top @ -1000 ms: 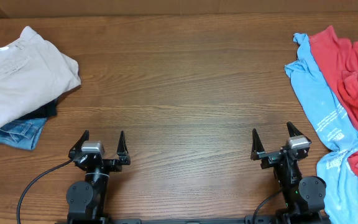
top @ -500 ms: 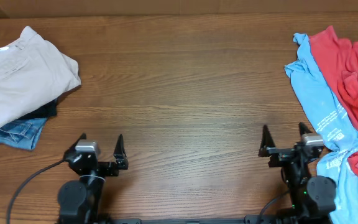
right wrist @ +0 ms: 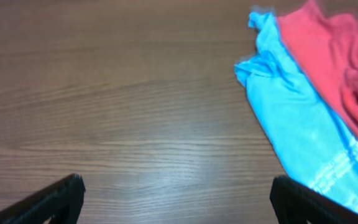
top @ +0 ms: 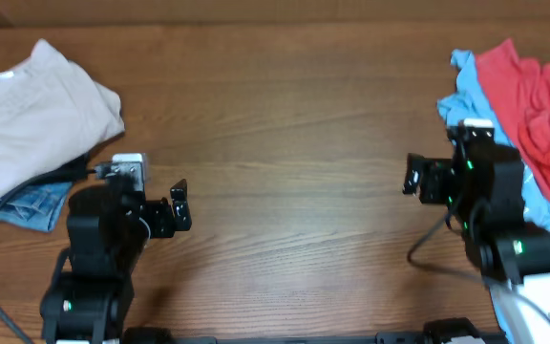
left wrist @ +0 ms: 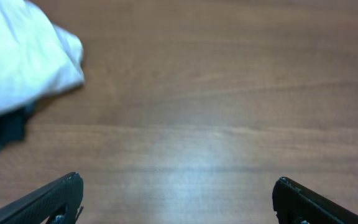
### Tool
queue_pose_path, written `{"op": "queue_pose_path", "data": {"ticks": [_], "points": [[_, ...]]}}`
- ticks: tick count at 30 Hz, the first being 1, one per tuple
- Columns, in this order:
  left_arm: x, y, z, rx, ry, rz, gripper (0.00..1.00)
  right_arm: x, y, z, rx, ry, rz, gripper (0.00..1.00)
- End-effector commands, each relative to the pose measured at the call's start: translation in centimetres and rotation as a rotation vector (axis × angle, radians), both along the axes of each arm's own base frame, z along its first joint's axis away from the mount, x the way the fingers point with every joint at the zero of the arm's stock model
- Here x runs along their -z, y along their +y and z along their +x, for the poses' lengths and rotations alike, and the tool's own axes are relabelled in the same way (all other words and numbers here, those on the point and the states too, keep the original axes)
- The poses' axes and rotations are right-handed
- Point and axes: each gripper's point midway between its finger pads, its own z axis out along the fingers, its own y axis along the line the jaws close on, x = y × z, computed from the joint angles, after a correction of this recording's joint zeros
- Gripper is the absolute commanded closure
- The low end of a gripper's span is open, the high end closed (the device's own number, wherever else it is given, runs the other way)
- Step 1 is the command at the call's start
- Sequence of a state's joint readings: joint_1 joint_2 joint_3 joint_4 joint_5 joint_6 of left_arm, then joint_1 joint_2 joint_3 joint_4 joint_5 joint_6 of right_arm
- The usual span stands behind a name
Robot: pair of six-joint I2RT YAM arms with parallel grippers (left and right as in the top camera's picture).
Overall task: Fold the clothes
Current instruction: 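Reach the right gripper to the light-blue T-shirt and grasp it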
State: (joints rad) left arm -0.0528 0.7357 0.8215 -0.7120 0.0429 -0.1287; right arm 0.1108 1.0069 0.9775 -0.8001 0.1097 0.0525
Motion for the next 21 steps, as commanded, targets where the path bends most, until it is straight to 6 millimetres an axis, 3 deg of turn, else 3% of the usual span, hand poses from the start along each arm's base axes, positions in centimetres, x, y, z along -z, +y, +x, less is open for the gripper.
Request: {"op": "queue_pose_path", "data": {"ticks": [1, 3, 7, 13, 21], "points": [[0.1, -1.5, 0.8, 0.061, 0.064, -0.047, 0.0, 0.1, -0.1, 2.2, 0.015, 0.057, -0.008, 0.0], [0.6, -1.6, 0.9, 0.064, 0.084, -0.05, 0.0, 1.3, -1.4, 2.9, 0.089, 0.088, -0.026, 0.0], [1.1, -1.6, 0.9, 0.063, 0.107, -0.052, 0.0, 4.0, -6.8, 3.0, 0.376, 0.163, 0.023, 0.0], [1.1, -1.6, 1.0, 0.063, 0.106, -0.052, 0.0, 9.0, -15.4, -0.8, 0.735, 0.325, 0.113, 0.0], [1.0, -1.6, 1.0, 0.063, 0.102, -0.051, 0.0, 16.9, -18.8, -6.1, 0.992, 0.555, 0.226, 0.0]]}}
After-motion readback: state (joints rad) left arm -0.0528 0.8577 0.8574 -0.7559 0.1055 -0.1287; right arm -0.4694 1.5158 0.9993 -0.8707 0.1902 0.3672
